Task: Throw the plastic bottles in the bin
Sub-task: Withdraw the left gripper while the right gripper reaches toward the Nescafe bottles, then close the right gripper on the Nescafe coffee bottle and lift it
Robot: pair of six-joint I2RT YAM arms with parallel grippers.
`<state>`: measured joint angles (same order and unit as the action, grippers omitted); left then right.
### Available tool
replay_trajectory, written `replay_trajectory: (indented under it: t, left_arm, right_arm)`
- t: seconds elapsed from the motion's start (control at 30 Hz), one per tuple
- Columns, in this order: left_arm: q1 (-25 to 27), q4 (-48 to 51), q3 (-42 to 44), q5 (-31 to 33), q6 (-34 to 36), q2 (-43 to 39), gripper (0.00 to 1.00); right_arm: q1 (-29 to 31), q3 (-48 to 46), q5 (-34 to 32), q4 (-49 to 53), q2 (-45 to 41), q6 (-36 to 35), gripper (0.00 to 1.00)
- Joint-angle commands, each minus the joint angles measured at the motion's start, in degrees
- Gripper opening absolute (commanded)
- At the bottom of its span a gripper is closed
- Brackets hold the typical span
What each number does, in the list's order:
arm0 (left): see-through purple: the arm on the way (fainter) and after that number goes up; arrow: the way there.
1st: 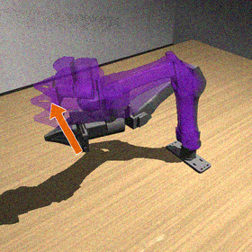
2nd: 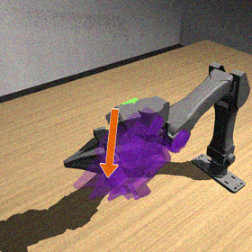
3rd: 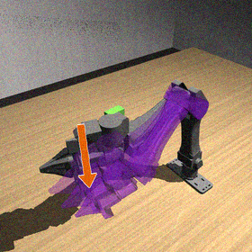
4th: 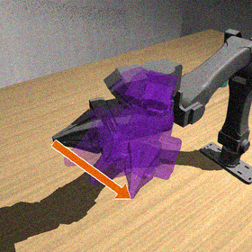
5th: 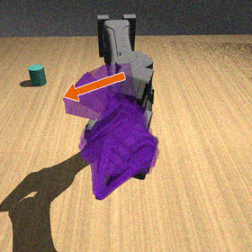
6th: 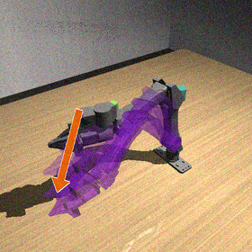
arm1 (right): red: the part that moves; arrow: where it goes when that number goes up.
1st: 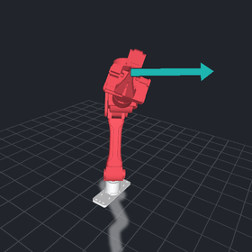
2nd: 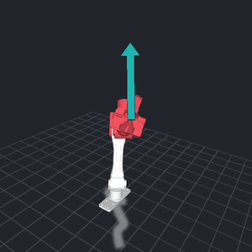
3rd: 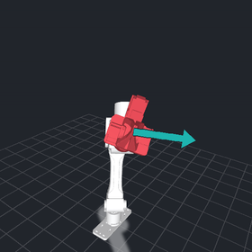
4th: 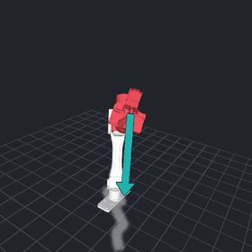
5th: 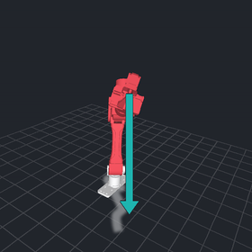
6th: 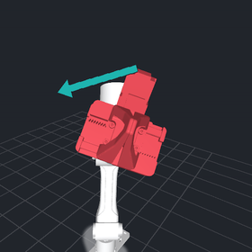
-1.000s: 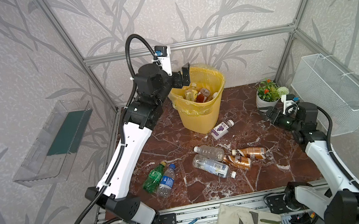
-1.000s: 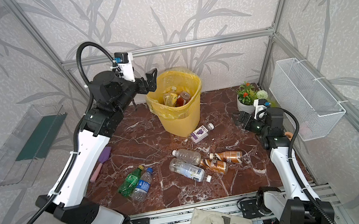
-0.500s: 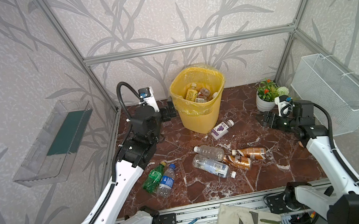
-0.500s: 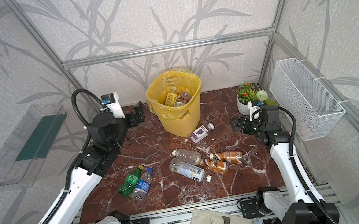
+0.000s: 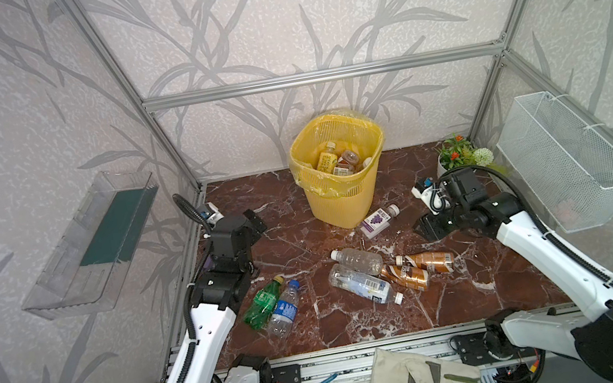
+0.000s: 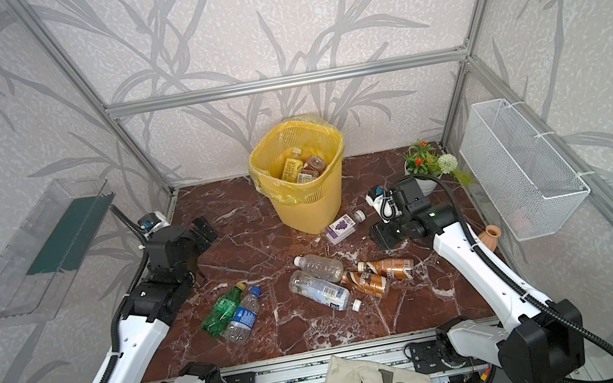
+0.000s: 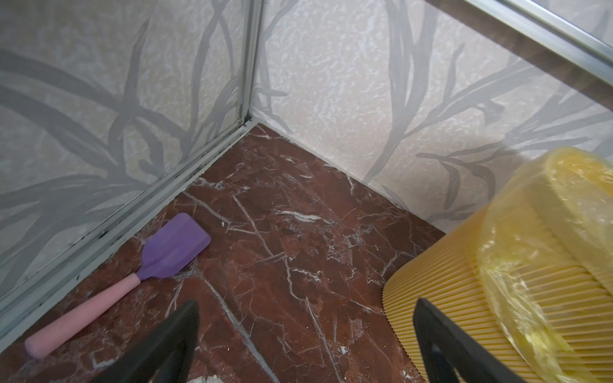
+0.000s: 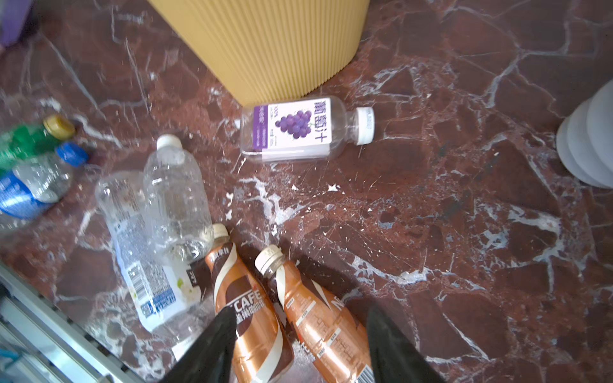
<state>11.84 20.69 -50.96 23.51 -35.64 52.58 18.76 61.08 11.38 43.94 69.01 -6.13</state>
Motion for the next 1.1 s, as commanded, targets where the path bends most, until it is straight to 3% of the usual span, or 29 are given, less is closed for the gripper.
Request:
replay_trajectory:
  t: [0.0, 0.17, 0.47, 1.07]
  left_arm:
    - [-2.55, 5.11, 1.33, -1.27, -5.89, -0.53, 0.99]
    - [-5.69, 7.25, 3.92, -4.14, -8.68, 0.07, 0.99]
    - [-9.24, 7.87, 4.93, -6.58, -6.82, 0.04, 0.99]
    - [-10.75, 7.43, 4.99, -9.42, -6.75, 0.51, 0.99]
  right_arm:
    - [4.29, 2.5, -5.05, 7.05, 2.45, -5.42, 0.56]
    - [9.47, 3.92, -6.31, 10.75, 6.85, -6.18, 0.5]
    - [15.78, 3.32, -5.75, 14.58, 13.26, -7.3, 0.55]
    - [18.59, 5.09, -6.51, 13.47, 25.25, -9.19, 0.58]
